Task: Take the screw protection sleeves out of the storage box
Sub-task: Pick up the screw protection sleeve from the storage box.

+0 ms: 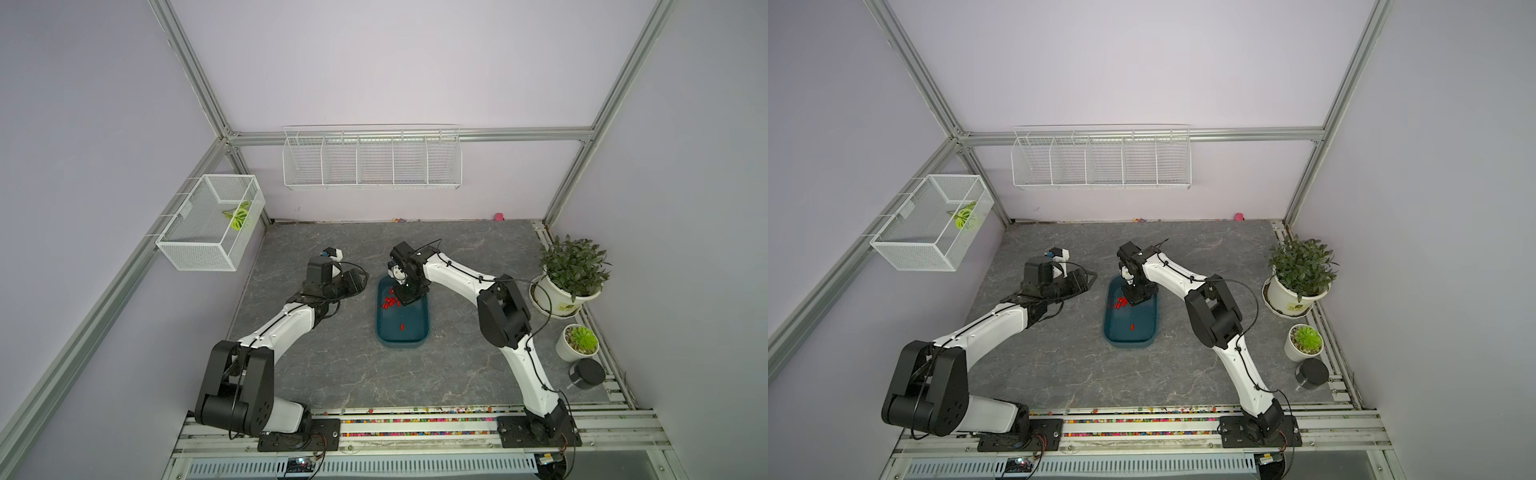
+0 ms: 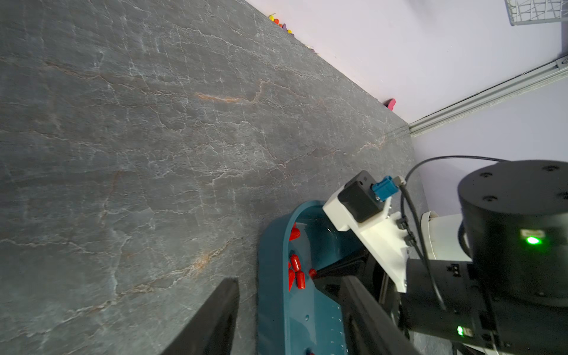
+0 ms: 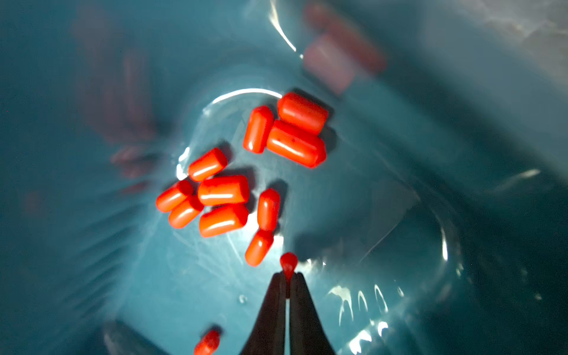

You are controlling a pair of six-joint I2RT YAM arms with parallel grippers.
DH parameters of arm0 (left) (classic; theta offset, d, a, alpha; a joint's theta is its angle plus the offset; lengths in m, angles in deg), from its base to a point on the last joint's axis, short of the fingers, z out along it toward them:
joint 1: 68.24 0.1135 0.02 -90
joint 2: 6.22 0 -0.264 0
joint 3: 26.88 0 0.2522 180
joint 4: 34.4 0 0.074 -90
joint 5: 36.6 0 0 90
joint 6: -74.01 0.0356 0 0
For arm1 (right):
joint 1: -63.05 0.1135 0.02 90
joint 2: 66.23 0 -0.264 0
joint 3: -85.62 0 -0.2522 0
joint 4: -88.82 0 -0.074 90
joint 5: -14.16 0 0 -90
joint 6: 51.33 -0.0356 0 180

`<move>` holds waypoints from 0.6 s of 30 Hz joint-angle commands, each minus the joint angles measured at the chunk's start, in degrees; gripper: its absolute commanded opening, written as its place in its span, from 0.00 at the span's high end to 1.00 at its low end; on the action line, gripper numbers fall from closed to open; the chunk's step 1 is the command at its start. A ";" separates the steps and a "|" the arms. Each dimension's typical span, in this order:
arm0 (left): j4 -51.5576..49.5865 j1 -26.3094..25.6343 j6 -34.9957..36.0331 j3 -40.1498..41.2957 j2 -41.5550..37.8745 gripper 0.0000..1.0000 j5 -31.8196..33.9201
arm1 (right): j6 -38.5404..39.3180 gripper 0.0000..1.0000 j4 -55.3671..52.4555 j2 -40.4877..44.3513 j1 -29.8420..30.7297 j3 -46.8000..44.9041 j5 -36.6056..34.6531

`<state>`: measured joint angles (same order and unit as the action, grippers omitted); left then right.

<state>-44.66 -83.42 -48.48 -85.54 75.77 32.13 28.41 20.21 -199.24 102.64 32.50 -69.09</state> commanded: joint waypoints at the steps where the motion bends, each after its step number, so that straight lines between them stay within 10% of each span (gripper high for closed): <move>1: -0.56 -0.34 0.26 -1.51 0.67 0.41 -0.48 | -0.21 0.92 0.49 4.76 -0.66 -1.36 0.31; 18: -0.14 -0.32 0.06 -1.56 0.89 0.41 -0.57 | -0.20 0.91 0.18 22.20 -4.02 -13.45 -1.14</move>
<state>-44.66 -83.42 -48.48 -85.54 75.77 32.11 28.41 20.56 -180.29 99.67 21.66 -68.90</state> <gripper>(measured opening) 0.588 0.087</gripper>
